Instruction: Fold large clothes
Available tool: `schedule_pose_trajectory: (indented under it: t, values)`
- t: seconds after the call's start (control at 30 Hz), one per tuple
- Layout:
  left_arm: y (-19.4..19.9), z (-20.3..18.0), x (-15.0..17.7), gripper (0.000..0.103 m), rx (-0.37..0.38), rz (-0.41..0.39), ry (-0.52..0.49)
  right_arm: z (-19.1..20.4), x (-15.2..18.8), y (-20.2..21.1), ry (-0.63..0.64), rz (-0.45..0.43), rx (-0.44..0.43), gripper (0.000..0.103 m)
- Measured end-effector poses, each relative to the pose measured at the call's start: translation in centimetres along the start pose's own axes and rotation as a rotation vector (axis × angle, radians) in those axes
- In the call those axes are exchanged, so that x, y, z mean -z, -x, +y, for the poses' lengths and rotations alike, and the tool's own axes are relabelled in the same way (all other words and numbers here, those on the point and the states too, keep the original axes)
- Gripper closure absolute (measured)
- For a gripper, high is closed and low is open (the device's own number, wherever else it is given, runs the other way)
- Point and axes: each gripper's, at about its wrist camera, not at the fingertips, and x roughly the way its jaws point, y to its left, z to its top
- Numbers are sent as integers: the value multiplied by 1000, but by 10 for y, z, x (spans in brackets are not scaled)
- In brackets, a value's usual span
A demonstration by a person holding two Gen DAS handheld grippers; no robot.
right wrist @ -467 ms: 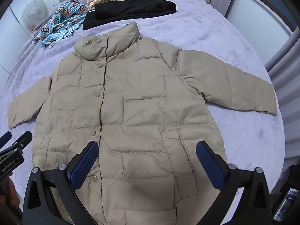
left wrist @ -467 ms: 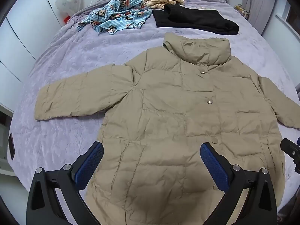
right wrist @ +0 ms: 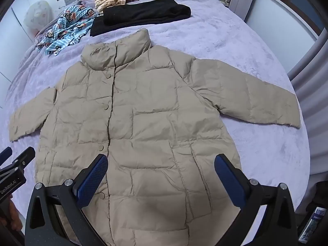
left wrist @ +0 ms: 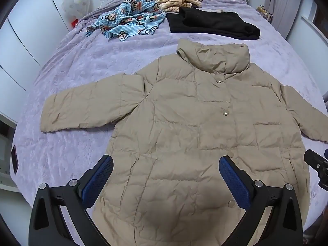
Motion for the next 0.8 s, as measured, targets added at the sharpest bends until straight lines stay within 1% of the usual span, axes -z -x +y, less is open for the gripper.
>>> schedule_pose_trajectory:
  t: [0.8]
  values:
    - [-6,-2,-5,0,9,10,5,3,-3,-3,1,7,17,0]
